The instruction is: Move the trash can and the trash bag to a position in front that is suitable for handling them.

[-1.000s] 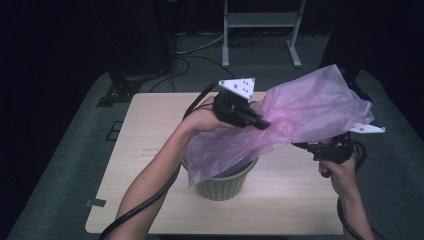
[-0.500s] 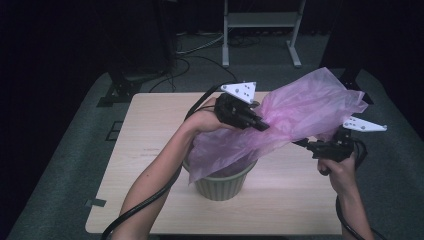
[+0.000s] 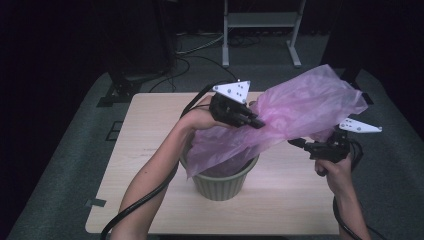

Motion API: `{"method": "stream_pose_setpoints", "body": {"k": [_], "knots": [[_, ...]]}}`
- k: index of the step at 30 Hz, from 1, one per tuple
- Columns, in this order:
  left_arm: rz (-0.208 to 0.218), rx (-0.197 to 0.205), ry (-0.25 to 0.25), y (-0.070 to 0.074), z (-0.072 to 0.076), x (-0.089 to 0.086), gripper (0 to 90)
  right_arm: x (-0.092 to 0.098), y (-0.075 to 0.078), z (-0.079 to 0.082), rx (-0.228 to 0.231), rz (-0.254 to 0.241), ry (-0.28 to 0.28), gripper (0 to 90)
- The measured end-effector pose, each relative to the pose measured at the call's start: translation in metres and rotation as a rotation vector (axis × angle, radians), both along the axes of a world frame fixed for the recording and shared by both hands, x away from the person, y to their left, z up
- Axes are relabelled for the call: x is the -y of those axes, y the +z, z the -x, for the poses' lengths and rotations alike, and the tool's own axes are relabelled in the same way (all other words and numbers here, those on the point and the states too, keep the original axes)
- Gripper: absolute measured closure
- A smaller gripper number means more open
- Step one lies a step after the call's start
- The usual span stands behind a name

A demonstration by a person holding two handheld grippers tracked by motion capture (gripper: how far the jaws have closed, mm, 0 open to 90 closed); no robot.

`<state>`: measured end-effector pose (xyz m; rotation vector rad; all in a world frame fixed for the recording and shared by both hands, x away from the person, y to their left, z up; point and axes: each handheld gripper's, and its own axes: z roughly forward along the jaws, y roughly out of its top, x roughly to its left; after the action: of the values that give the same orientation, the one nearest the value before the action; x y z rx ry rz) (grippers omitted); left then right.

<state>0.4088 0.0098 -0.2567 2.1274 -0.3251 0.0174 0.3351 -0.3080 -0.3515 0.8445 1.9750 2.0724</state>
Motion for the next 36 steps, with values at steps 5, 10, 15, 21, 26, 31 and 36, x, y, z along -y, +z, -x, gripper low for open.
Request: {"method": "stream_pose_setpoints", "body": {"k": [5,10,15,21,26,31,36], "knots": [[-0.055,-0.005,0.006,-0.014,0.002,-0.014,82.2,-0.009,-0.003,-0.005,-0.012,0.014,0.02,25.1],[-0.113,0.008,0.014,-0.022,0.004,-0.021,81.0,-0.022,-0.004,-0.008,-0.017,0.024,0.055,26.1],[-0.188,0.031,0.02,-0.025,0.01,-0.02,78.8,-0.036,0.003,-0.008,-0.004,0.046,0.108,32.3],[-0.34,0.087,0.045,-0.034,0.016,-0.017,80.9,-0.047,0.006,-0.006,0.004,0.07,0.137,32.4],[-0.453,0.125,0.036,-0.042,0.022,-0.014,79.7,-0.052,0.005,-0.007,0.003,0.083,0.149,34.4],[-0.433,0.106,0.029,-0.042,0.024,-0.018,75.0,-0.057,0.006,-0.008,-0.013,0.096,0.158,43.9],[-0.385,0.064,0.059,-0.037,0.023,-0.028,64.9,-0.06,0.01,-0.008,-0.043,0.105,0.17,63.3]]}}
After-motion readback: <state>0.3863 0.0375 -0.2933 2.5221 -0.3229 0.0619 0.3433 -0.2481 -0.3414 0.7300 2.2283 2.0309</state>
